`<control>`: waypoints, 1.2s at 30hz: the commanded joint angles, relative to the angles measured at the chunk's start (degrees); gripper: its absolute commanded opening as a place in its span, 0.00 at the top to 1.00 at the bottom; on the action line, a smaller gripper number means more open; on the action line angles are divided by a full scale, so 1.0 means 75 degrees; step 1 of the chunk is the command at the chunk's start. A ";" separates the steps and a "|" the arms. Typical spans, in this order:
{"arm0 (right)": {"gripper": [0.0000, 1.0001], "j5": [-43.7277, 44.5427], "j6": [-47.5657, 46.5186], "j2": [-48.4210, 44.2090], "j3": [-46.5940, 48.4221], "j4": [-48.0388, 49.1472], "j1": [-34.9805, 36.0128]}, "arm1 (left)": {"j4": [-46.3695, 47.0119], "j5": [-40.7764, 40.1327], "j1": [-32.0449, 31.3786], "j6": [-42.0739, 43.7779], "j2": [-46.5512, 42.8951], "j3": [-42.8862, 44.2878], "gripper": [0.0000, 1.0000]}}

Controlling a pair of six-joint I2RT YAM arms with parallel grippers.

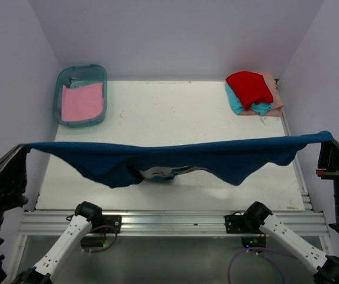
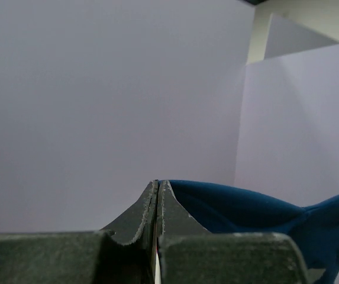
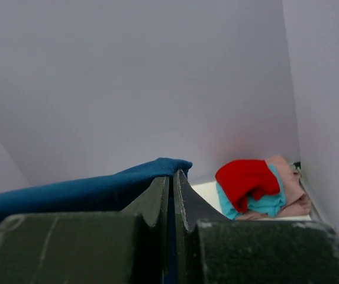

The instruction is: Fold and stack the t-shirts

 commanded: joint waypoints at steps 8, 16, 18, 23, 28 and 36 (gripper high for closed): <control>1.00 0.0202 0.0561 0.1917 0.1241 -0.1460 -0.0771 | 0.0091 -0.0113 0.0660 0.0344 0.1331 0.1188 1.00; 1.00 0.0860 0.2391 0.4517 0.0658 -0.2496 -0.0771 | -0.0240 -0.2247 0.0472 0.0426 0.3408 -0.0950 1.00; 1.00 0.0917 0.2790 0.4965 0.0212 -0.2438 -0.0783 | -0.0098 -0.2609 0.0472 0.0426 0.3959 -0.1458 1.00; 1.00 0.0709 0.3306 0.6848 -0.0573 -0.1643 -0.1120 | 0.0898 -0.3641 0.0495 0.0473 0.5561 -0.2784 1.00; 1.00 0.0320 0.3494 0.8667 -0.0539 -0.0869 -0.1649 | 0.1179 -0.2904 0.1349 0.0274 0.7240 -0.2575 1.00; 1.00 -0.0019 0.3155 1.1057 0.0339 0.0351 -0.2575 | 0.2315 -0.2682 0.1808 0.0203 0.9057 -0.1813 1.00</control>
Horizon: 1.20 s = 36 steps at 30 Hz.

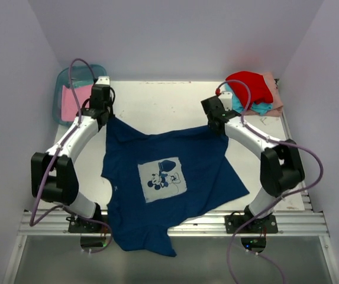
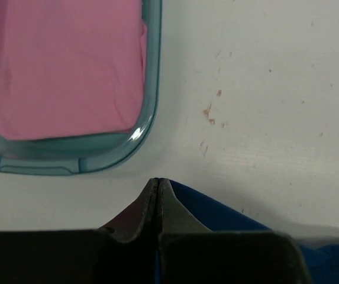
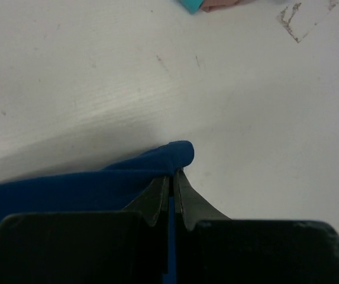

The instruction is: Fold and stack the t-shirts

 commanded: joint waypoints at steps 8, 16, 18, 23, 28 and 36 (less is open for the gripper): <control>1.00 -0.0368 -0.0204 0.2074 0.1828 0.1297 -0.1262 | 0.1660 0.0351 0.0238 0.0152 0.2490 0.2570 1.00; 1.00 -0.0707 -0.0719 0.3129 0.2848 0.2364 -0.1614 | 0.1625 0.0480 0.0379 0.0399 0.4645 0.5017 1.00; 1.00 -0.0859 -0.0825 0.3503 0.3153 0.2808 -0.1650 | 0.2044 0.0480 0.0426 0.0410 0.4823 0.5196 1.00; 1.00 -0.1176 -0.1165 0.3868 0.3119 0.4423 -0.1662 | 0.3159 0.0725 0.0542 0.0317 0.5082 0.5232 1.00; 0.21 -0.1879 -0.1458 0.3310 0.2173 0.6134 -0.1673 | 0.4738 0.0854 0.0590 -0.0163 0.3928 0.3671 0.53; 0.01 -0.2395 -0.1517 0.0860 -0.0804 0.8341 -0.1662 | 0.6617 0.1218 0.0391 -0.0902 0.1264 0.0689 0.00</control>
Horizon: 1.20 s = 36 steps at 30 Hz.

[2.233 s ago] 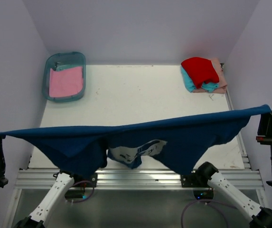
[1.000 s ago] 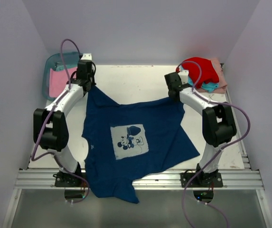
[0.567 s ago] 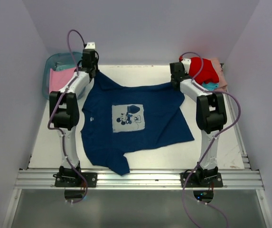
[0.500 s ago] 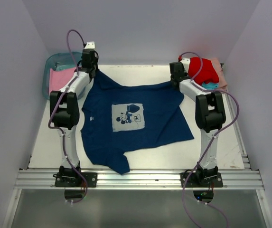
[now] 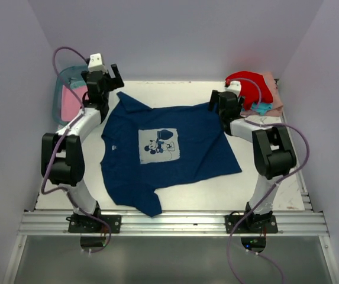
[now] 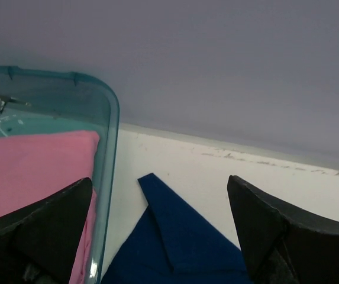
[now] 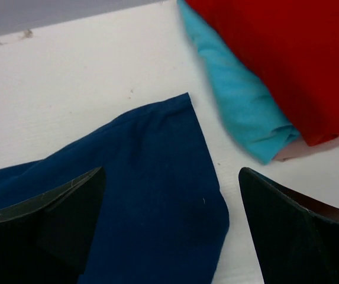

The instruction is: Fold and stack the t-shirts

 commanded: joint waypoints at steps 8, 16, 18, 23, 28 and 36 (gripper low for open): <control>0.01 0.0167 0.0095 -0.3817 -0.1779 -0.1013 0.0210 | -0.0260 -0.0383 -0.1626 -0.0545 -0.3675 -0.2401 0.00; 0.54 -0.0629 0.0646 -0.4428 -0.2191 -0.3115 0.0210 | -0.1482 -0.0311 -0.1886 -0.1075 -0.3713 -0.3657 0.44; 1.00 -0.0807 0.0857 -0.4393 -0.2004 -0.3572 0.0211 | -0.1553 -0.0323 -0.1886 -0.1098 -0.3304 -0.3249 0.84; 1.00 -0.1955 0.1315 -0.4381 -0.2179 -0.3702 0.0222 | -0.1622 -0.0054 -0.1886 -0.1262 -0.1523 -0.2205 1.00; 1.00 -0.2096 0.1292 -0.4428 -0.2402 -0.3866 0.0246 | -0.1705 0.0169 -0.1874 -0.1438 -0.0092 -0.1395 1.00; 1.00 -0.2167 0.1209 -0.4591 -0.2519 -0.4019 0.0257 | -0.2173 -0.0087 -0.1874 -0.1625 0.1430 -0.0259 1.00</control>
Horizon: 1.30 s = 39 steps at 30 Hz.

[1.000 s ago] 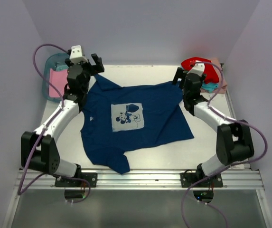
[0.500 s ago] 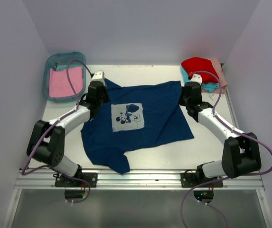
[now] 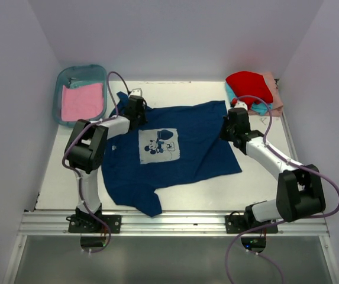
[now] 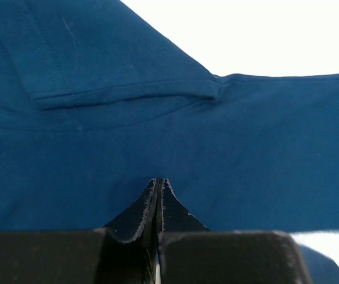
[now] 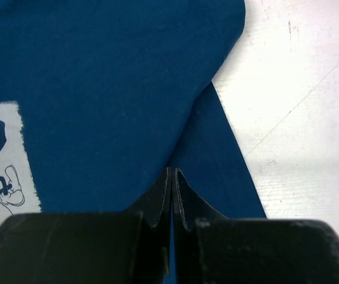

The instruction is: Fold and stack the t-shirts

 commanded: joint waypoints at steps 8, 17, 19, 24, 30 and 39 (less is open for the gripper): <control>1.00 0.0051 0.0093 -0.0056 0.0145 -0.0327 0.0039 | -0.0878 -0.0710 0.0271 -0.0230 0.1426 0.1790 1.00; 1.00 0.0614 0.0375 0.0879 0.0145 -0.0399 0.0039 | -0.1193 -0.0335 0.0799 -0.0206 0.2609 0.3148 1.00; 1.00 0.0603 0.0457 0.1161 0.0156 -0.0177 0.0039 | -0.1253 -0.0323 0.0846 -0.0183 0.2692 0.3337 1.00; 1.00 0.0544 0.0632 0.2017 0.0356 -0.0117 0.0039 | -0.1089 -0.0136 0.0951 -0.0113 0.2728 0.3420 1.00; 1.00 0.0719 0.0691 0.2218 0.0356 -0.0268 0.0039 | -0.0621 0.0637 0.1045 -0.0007 0.2810 0.3514 1.00; 1.00 0.1399 0.0750 0.1562 0.0087 -0.1089 0.0027 | -0.0071 0.1950 0.1022 -0.0171 0.2120 0.2907 1.00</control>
